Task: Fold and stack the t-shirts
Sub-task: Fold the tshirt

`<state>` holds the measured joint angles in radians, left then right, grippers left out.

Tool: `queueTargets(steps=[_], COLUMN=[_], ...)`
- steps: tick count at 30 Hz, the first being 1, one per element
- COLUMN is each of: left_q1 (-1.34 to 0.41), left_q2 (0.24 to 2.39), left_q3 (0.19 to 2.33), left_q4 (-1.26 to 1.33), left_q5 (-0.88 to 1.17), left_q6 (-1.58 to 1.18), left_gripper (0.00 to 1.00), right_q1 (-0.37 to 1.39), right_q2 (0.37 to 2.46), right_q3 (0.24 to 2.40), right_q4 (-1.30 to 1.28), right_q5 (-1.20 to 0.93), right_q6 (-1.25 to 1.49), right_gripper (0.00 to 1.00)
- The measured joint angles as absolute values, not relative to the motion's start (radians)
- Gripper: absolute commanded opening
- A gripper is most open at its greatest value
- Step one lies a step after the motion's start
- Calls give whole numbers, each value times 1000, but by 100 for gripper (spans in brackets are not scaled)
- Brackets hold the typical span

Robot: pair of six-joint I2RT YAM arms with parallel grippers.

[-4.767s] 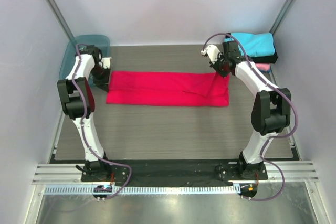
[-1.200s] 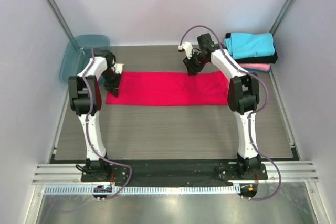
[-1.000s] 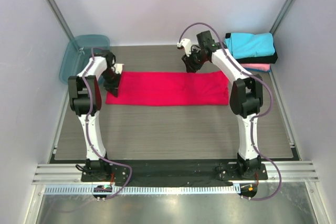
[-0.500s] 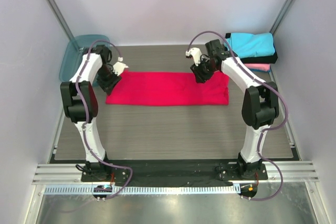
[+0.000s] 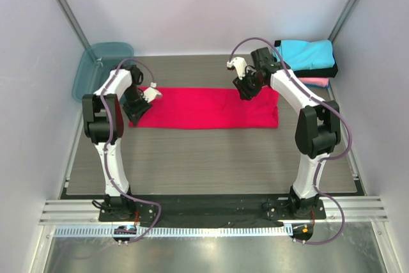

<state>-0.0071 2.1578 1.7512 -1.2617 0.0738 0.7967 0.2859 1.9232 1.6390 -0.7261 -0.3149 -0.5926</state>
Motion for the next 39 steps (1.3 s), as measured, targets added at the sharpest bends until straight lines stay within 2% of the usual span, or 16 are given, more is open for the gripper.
queueTargets(steps=[10, 13, 16, 17, 19, 30, 39], left_q1=[-26, -27, -29, -31, -34, -49, -119], left_q2=[2209, 2209, 2209, 2209, 2209, 2089, 1870], left_q3=[1731, 1727, 1720, 1717, 1710, 1526, 1260], left_q4=[-1235, -1219, -1200, -1193, -1174, -1119, -1275], left_q5=[47, 35, 14, 3, -21, -21, 19], left_q6=[788, 778, 761, 756, 742, 728, 781], left_gripper=[36, 34, 22, 12, 0, 0, 0], right_q1=[286, 286, 286, 286, 286, 281, 199], right_q2=[1923, 1923, 1923, 1923, 1923, 1869, 1883], right_q3=[1638, 1638, 1638, 1638, 1636, 1563, 1571], right_q4=[-726, -726, -726, -726, -725, -719, -706], right_q5=[-308, -308, -308, -308, -308, -269, -195], right_q6=[-596, -595, -595, -595, -595, -592, -521], right_gripper=[40, 41, 41, 41, 41, 41, 44])
